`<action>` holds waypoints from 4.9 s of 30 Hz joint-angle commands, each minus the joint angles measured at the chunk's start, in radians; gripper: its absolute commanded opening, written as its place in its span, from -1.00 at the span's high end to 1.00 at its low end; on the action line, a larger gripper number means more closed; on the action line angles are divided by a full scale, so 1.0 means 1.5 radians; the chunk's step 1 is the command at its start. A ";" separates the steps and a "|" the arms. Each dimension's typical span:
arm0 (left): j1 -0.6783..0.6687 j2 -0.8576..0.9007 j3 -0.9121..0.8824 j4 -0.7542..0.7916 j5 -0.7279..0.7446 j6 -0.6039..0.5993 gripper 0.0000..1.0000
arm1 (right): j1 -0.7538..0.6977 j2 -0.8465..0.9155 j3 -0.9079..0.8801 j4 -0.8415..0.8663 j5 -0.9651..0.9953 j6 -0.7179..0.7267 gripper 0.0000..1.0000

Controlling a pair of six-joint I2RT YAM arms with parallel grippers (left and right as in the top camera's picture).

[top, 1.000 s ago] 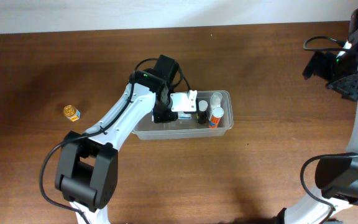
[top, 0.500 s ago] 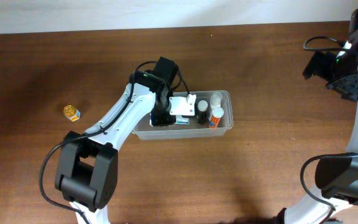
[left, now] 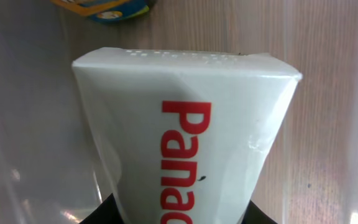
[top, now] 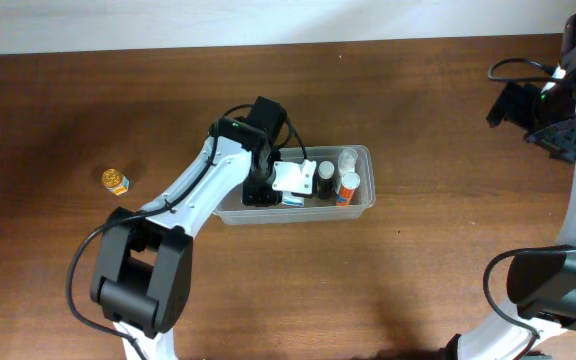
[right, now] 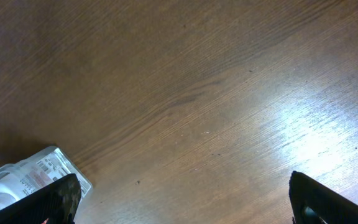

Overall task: Pack container
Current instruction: 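Lower the Panadol box into the container and open left gripper, then move left gripper back to the gold-lidded jar, then close left gripper on the gold-lidded jar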

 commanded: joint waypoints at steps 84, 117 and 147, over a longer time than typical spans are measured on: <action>0.492 -0.048 0.056 -0.048 -0.059 -0.854 -0.98 | 0.000 -0.011 0.009 0.000 0.006 0.008 -0.97; 0.497 0.128 0.058 0.013 -0.112 -0.863 0.03 | 0.000 -0.011 0.009 0.000 0.006 0.008 -0.97; 0.495 0.128 0.167 -0.164 -0.094 -0.823 0.08 | 0.000 -0.011 0.009 0.000 0.006 0.008 -0.97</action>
